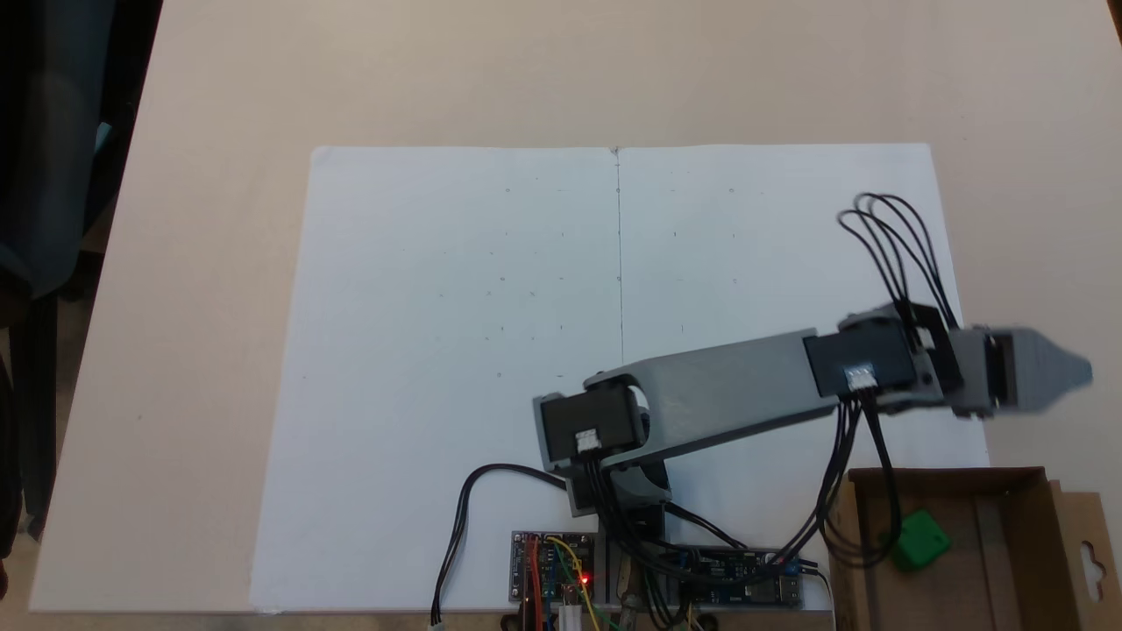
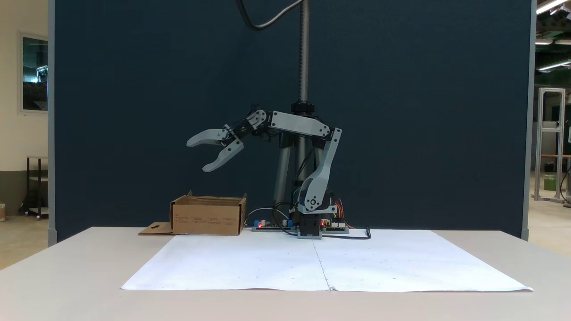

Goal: Grasp a green dice and put it in the bin.

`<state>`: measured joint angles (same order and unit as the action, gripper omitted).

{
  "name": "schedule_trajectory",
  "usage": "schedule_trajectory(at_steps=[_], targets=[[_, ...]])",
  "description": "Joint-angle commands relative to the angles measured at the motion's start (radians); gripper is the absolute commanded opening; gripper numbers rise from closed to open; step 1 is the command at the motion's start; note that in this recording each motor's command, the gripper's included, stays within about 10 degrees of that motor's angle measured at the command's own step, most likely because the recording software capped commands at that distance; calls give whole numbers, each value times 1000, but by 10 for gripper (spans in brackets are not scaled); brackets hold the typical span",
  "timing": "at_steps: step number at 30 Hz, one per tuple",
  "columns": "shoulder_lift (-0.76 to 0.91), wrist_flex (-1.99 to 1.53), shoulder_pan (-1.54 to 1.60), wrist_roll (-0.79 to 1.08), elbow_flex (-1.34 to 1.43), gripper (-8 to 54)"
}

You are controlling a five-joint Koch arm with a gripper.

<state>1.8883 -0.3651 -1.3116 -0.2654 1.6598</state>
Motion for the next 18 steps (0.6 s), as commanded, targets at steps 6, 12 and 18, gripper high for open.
schedule_trajectory(at_steps=[6, 12, 18], targets=[[107, 29, 342, 104, -38, 415], [192, 32, 653, 216, 28, 416], [258, 34, 908, 216, 28, 425]])
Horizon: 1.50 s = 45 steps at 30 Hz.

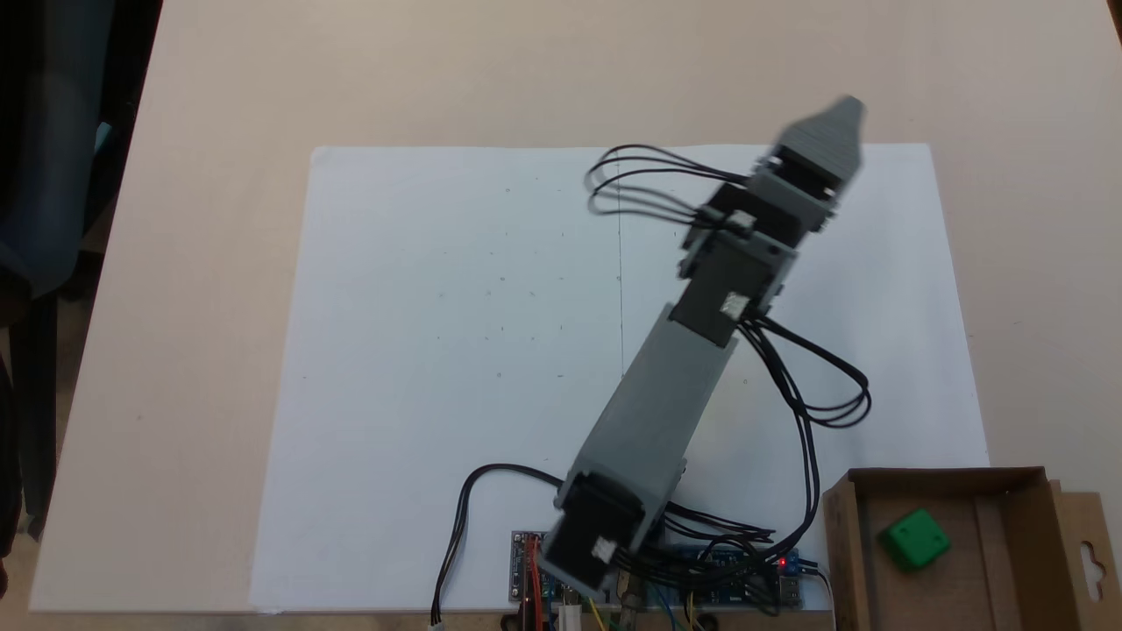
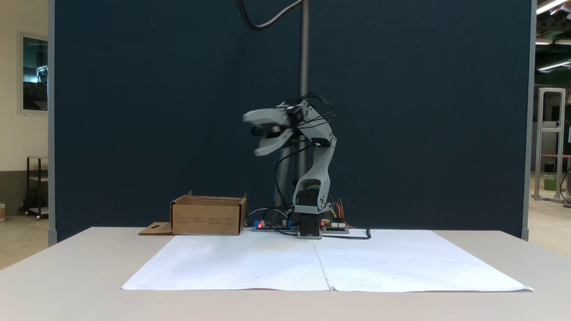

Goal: Grasp a green dice and put it in the bin.

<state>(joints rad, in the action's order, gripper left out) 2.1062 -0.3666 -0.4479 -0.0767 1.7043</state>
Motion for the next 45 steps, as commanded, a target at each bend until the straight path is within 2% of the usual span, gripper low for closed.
schedule_trajectory(at_steps=[1, 9, 16, 28, 45], targets=[[43, 35, 91, 28, -17, 425], [49, 54, 391, 23, 55, 425], [87, 293, 545, 26, 261, 425], [245, 679, 523, 25, 589, 425], [268, 1210, 422, 72, 1035, 425]])
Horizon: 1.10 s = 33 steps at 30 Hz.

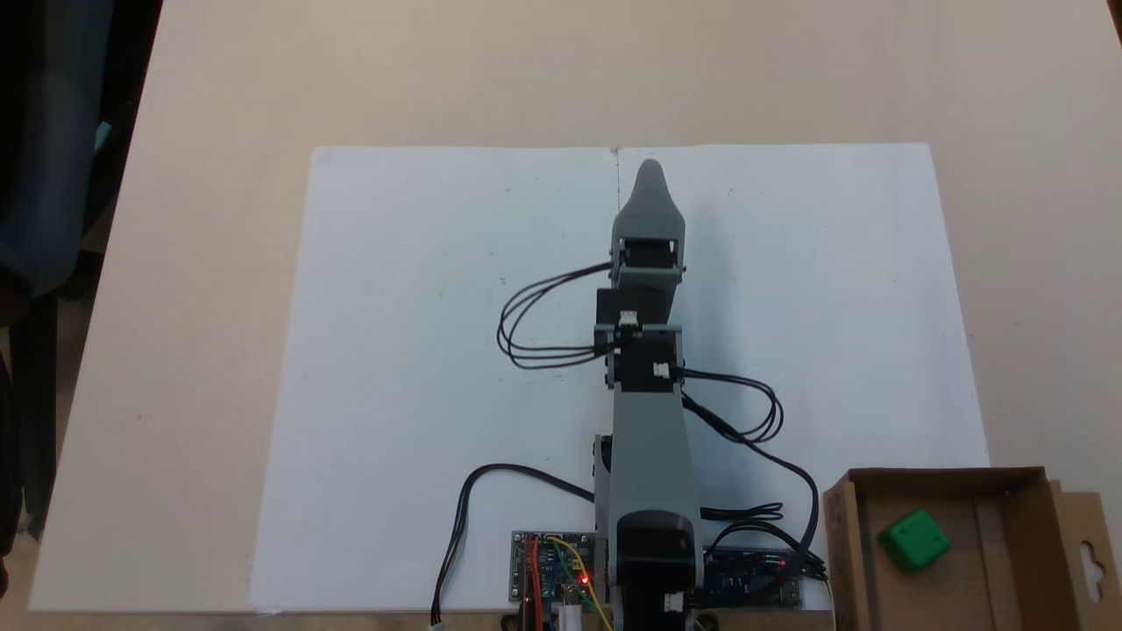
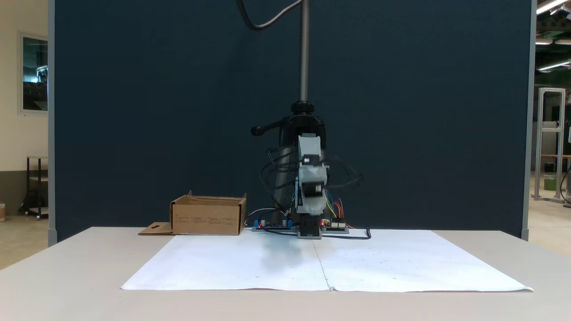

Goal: Grasp a green dice and put it in the bin.

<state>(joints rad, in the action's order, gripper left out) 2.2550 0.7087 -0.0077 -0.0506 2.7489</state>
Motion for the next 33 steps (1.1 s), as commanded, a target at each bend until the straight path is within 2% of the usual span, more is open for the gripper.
schedule_trajectory(at_steps=[1, 11, 26, 33], targets=[[120, 167, -18, 48, 14, 425], [120, 471, -18, 55, 230, 424], [118, 909, -15, 67, 377, 425], [117, 913, -8, 78, 377, 426]])
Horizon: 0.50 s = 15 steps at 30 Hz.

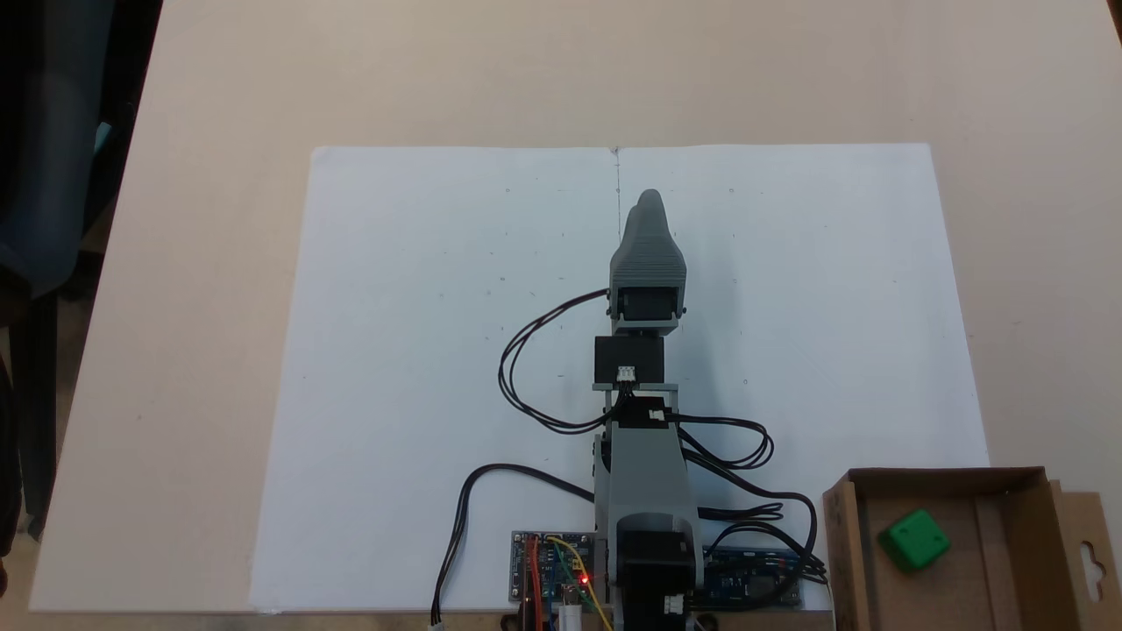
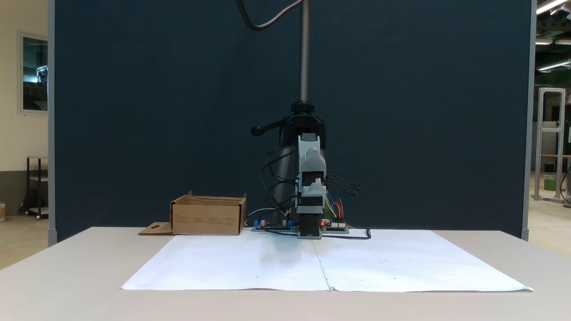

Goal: Grasp a green dice and put it in the bin.

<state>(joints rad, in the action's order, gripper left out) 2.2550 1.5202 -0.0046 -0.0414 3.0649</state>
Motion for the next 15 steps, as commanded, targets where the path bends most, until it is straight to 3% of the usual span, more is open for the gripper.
schedule_trajectory(at_steps=[1, 15], targets=[[117, 101, -8, 69, 61, 427], [115, 98, -12, 61, 61, 450]])
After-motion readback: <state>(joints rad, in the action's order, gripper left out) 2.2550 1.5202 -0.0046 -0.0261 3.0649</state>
